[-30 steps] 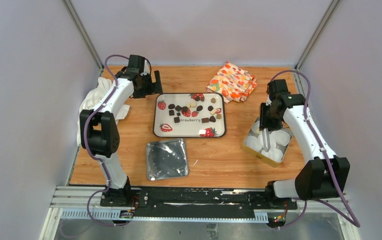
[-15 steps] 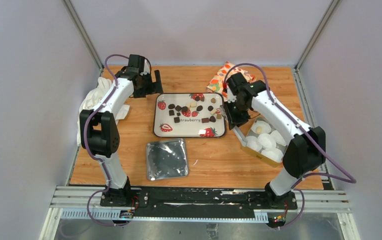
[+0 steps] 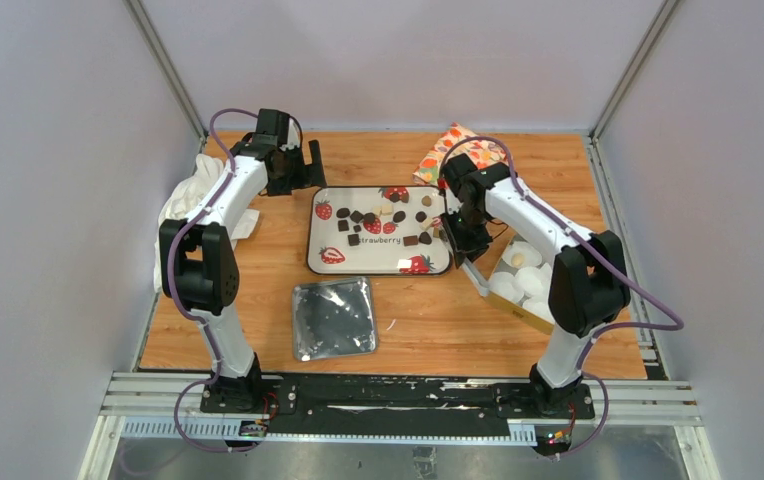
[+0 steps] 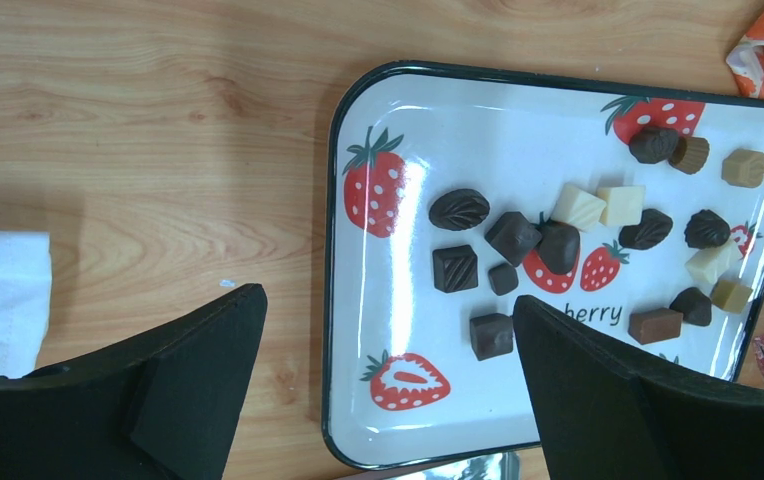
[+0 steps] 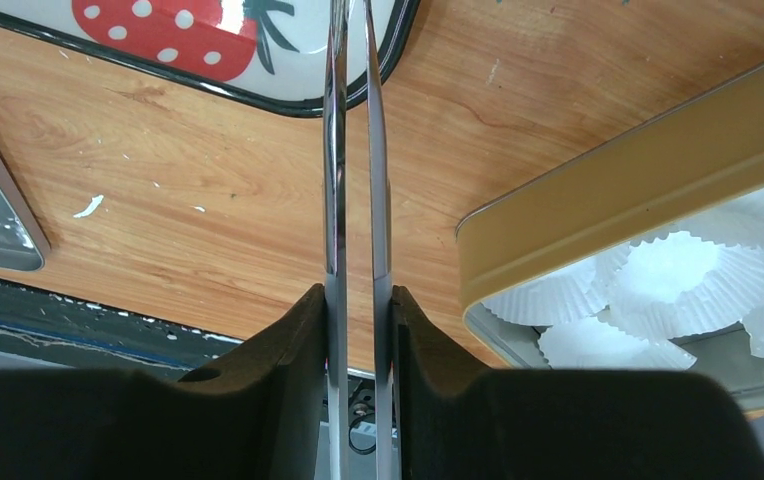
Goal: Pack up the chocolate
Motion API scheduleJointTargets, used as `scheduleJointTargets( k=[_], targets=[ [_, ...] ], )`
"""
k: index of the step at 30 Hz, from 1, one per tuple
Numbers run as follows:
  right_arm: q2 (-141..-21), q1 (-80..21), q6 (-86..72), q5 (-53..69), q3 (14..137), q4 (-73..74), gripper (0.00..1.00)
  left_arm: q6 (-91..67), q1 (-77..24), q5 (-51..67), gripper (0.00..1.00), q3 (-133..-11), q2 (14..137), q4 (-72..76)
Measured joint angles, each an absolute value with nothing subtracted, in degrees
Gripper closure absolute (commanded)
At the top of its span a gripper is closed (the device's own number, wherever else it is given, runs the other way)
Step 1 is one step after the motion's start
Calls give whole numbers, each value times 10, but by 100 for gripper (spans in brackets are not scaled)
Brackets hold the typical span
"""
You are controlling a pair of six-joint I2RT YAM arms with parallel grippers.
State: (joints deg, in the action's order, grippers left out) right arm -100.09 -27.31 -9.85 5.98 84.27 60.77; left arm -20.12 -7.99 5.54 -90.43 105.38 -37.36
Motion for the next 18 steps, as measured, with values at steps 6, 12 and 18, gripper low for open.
scheduleJointTargets(
  k=[6, 12, 18],
  targets=[
    [-1009, -273, -104, 60, 843, 594, 68, -201, -80, 53, 0, -904, 1054, -374],
    [-1021, -274, -110, 61, 843, 580, 64, -200, -80, 50, 0, -904, 1054, -374],
    [-1027, -274, -112, 61, 841, 573, 60, -199, -80, 47, 0, -904, 1054, -374]
  ],
)
